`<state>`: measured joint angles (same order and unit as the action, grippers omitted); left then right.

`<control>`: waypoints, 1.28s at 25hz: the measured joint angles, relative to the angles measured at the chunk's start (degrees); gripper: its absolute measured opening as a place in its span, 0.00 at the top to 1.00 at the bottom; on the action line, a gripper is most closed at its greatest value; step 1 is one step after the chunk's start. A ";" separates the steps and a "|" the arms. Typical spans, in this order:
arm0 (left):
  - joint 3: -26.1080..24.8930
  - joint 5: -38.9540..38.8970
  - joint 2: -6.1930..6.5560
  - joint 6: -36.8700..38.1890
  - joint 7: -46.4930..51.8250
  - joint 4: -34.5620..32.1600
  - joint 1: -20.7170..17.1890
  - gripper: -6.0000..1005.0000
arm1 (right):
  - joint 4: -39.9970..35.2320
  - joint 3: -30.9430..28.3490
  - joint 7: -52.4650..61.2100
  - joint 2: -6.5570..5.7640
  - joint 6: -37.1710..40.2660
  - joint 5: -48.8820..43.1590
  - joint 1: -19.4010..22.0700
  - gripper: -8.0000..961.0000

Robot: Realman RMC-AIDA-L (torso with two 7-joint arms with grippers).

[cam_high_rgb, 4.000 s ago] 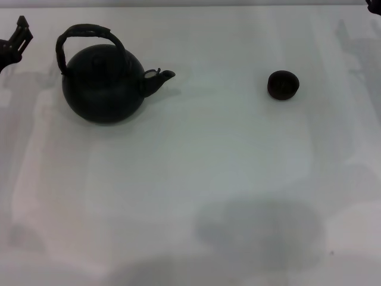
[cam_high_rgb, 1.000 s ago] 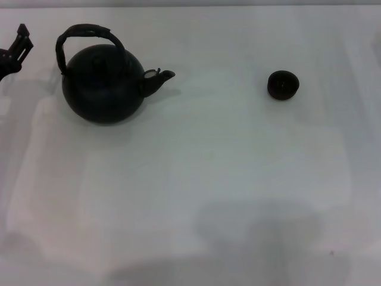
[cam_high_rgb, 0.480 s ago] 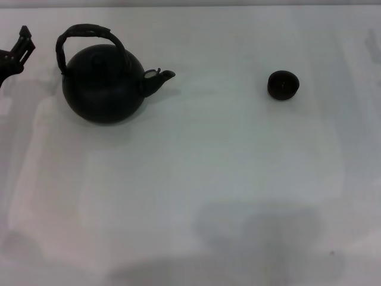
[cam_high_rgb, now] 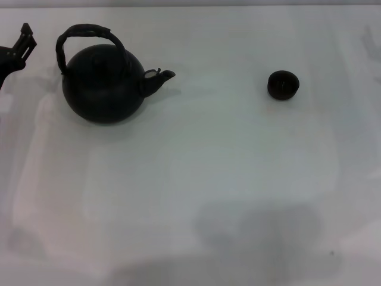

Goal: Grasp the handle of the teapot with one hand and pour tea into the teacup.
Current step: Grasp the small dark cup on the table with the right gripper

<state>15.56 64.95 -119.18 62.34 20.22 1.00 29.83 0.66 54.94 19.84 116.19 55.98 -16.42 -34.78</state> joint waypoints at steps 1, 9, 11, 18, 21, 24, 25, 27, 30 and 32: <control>0.00 0.00 0.00 -0.16 0.00 0.01 0.06 0.12 | 0.00 0.00 0.00 0.00 0.03 0.01 0.00 0.16; -0.01 -0.13 -0.04 -0.98 0.00 0.18 0.49 0.12 | 0.00 0.00 0.00 0.00 0.35 0.07 -0.12 0.17; 0.00 -0.13 -0.08 -1.06 0.00 0.56 0.60 0.12 | 0.00 0.00 0.01 0.00 0.37 0.08 -0.12 0.17; 0.00 -0.13 -0.09 -1.37 -0.39 1.54 1.89 0.12 | 0.04 0.00 0.04 0.00 0.58 0.08 0.14 0.17; 0.00 -0.14 -0.13 -1.47 -0.49 1.58 2.45 0.12 | 0.08 -0.01 0.05 0.00 0.51 0.08 0.27 0.17; 0.00 -0.13 -0.18 -1.34 -0.50 1.96 2.72 0.12 | 0.29 -0.01 0.04 0.00 0.39 0.05 0.32 0.17; 0.00 -0.13 -0.18 -1.35 -0.45 2.10 2.77 0.12 | 0.35 -0.01 0.04 0.00 0.47 0.03 0.34 0.17; 0.00 -0.10 -0.18 -1.36 -0.34 2.18 2.80 0.12 | 0.45 -0.01 0.04 0.00 0.78 -0.01 0.39 0.18; 0.00 0.02 -0.18 -1.36 -0.26 2.23 2.69 0.12 | 0.49 0.00 0.03 0.00 0.81 -0.01 0.40 0.18; 0.00 0.10 -0.17 -1.36 -0.25 2.31 2.61 0.12 | 0.58 0.05 0.04 0.00 0.79 -0.02 0.48 0.18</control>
<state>15.56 65.06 -119.36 60.98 19.96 3.32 32.44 1.23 54.99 19.88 116.19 56.77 -16.44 -34.30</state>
